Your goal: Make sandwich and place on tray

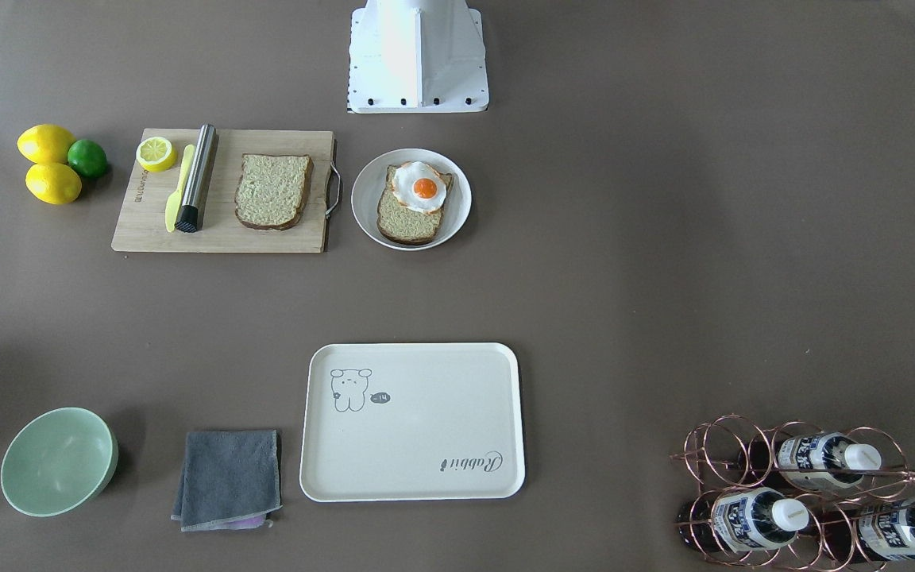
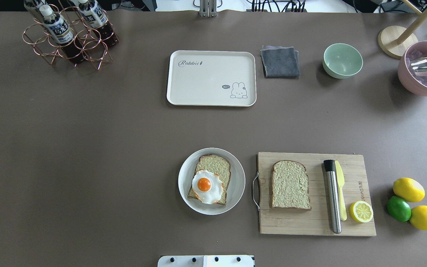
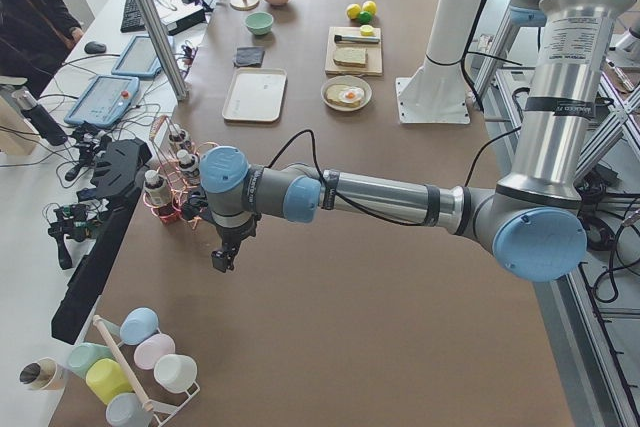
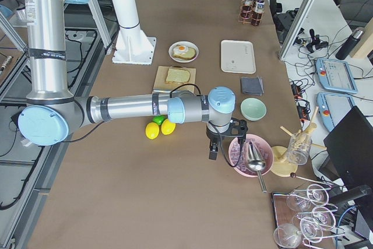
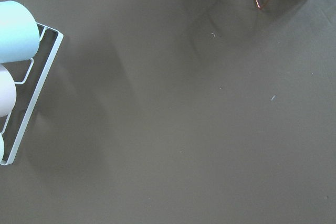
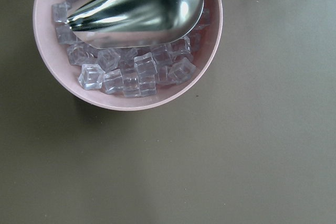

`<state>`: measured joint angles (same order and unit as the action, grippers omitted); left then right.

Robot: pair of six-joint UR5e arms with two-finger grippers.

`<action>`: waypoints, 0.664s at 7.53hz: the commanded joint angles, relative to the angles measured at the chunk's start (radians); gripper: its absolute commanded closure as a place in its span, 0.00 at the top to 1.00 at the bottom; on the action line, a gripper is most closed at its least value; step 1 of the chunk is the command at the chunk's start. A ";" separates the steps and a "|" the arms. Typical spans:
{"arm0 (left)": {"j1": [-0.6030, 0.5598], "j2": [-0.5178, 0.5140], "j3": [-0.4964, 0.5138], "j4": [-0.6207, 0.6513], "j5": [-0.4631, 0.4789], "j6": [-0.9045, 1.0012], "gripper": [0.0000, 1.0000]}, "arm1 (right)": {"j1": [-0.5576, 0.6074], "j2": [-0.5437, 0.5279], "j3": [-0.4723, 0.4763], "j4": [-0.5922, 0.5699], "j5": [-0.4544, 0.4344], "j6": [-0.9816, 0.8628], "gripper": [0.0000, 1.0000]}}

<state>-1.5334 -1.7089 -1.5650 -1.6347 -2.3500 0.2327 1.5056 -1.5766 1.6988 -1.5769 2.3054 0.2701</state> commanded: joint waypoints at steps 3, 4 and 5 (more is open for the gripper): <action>-0.017 0.003 0.002 0.003 0.002 -0.003 0.98 | 0.002 -0.002 0.004 0.000 -0.001 0.001 1.00; -0.025 0.030 -0.003 0.001 0.000 -0.001 0.98 | 0.002 -0.002 0.001 0.000 -0.001 0.003 1.00; -0.027 0.040 -0.004 0.000 -0.002 0.002 0.98 | 0.002 -0.002 0.001 0.000 -0.001 0.006 1.00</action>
<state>-1.5517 -1.6913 -1.5661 -1.6331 -2.3494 0.2311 1.5079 -1.5784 1.7008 -1.5769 2.3040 0.2723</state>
